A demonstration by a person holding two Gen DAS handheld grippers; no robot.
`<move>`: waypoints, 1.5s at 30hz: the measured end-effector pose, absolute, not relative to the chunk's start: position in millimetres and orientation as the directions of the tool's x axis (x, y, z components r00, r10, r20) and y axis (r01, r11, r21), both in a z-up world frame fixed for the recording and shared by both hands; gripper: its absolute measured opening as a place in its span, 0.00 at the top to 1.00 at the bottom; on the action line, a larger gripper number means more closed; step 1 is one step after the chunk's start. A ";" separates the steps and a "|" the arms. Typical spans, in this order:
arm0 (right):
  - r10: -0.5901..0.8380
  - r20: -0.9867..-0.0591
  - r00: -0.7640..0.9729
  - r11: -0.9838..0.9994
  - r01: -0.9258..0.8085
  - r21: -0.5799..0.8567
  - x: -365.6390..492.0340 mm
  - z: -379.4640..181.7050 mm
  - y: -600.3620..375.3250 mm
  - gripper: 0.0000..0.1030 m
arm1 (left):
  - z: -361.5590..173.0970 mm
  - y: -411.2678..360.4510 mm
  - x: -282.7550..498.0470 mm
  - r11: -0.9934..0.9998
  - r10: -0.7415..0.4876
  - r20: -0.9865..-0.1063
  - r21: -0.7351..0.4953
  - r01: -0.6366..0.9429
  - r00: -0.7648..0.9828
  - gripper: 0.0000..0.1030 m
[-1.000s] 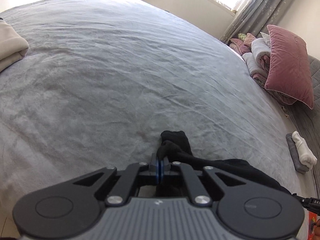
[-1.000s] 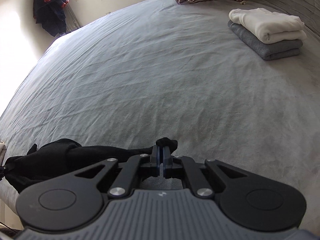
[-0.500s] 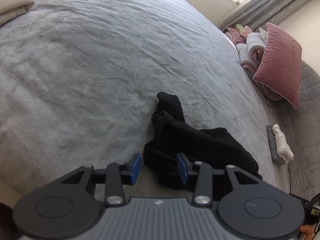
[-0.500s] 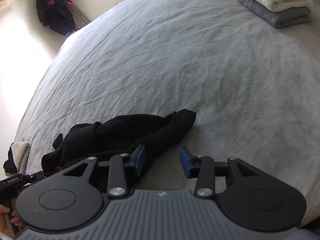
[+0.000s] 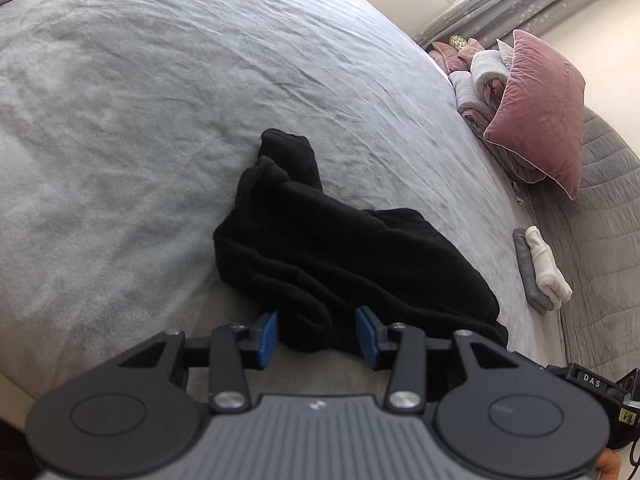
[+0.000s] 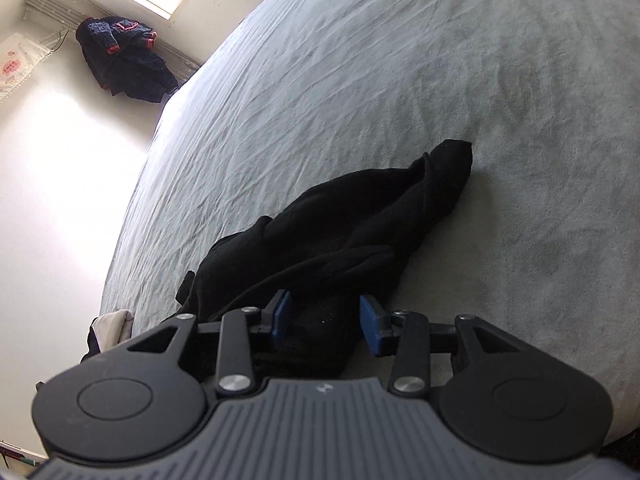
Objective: Fold clothes
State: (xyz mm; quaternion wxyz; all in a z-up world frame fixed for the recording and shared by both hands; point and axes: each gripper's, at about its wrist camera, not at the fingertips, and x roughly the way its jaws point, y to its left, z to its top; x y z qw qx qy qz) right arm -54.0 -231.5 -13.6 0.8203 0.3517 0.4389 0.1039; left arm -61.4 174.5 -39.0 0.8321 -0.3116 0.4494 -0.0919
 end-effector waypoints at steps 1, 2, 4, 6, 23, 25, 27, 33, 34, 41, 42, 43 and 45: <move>0.470 -0.649 0.598 0.737 0.140 0.662 -54.3 -14.8 -227.3 0.58 | -40.3 173.5 -62.3 0.783 -0.430 -0.686 -0.607 -0.135 0.587 0.59; 0.453 -0.653 0.607 0.748 0.139 0.649 -54.9 -15.2 -223.7 0.58 | -41.7 172.1 -63.4 0.779 -0.422 -0.682 -0.610 -0.146 0.597 0.59; 0.425 -0.656 0.624 0.765 0.140 0.629 -55.5 -17.2 -217.5 0.58 | -44.6 169.3 -65.6 0.770 -0.406 -0.673 -0.617 -0.166 0.618 0.60; 0.409 -0.648 0.643 0.766 0.144 0.626 -56.1 -23.2 -211.1 0.59 | -47.4 166.9 -68.0 0.759 -0.395 -0.661 -0.626 -0.178 0.638 0.61; 0.420 -0.395 0.817 0.577 0.096 0.811 -99.5 2.2 -247.1 0.92 | 15.7 169.2 -112.2 0.670 -0.396 -0.373 -0.743 -0.014 0.839 0.96; 0.415 -0.366 0.833 0.577 0.070 0.814 -103.0 13.4 -250.8 0.92 | 32.7 168.7 -114.9 0.671 -0.398 -0.331 -0.741 0.025 0.856 0.96; 0.407 -0.341 0.847 0.588 0.043 0.807 -105.4 25.7 -253.3 0.92 | 51.7 168.9 -115.3 0.679 -0.400 -0.294 -0.731 0.066 0.868 0.96; 0.400 -0.304 0.865 0.634 -0.022 0.773 -103.9 51.6 -257.8 0.92 | 104.4 159.3 -108.2 0.697 -0.420 -0.187 -0.693 0.183 0.888 0.96; 0.399 -0.298 0.867 0.635 -0.027 0.772 -102.0 52.5 -258.6 0.92 | 110.8 155.9 -105.4 0.705 -0.419 -0.175 -0.681 0.197 0.891 0.96; 0.342 -0.282 0.896 0.677 -0.027 0.736 -72.6 57.2 -263.6 0.92 | 135.0 130.9 -62.6 0.770 -0.392 -0.189 -0.603 0.209 0.900 0.96; 0.329 -0.280 0.902 0.686 -0.024 0.727 -68.5 58.6 -263.3 0.92 | 136.5 127.8 -55.0 0.778 -0.387 -0.193 -0.593 0.207 0.902 0.96; 0.315 -0.278 0.907 0.695 -0.021 0.719 -64.4 60.0 -263.0 0.92 | 137.6 125.1 -47.4 0.788 -0.381 -0.198 -0.581 0.205 0.903 0.96; 0.286 -0.275 0.918 0.713 -0.012 0.701 -52.8 63.6 -262.3 0.92 | 139.9 119.3 -31.7 0.806 -0.365 -0.207 -0.558 0.197 0.908 0.96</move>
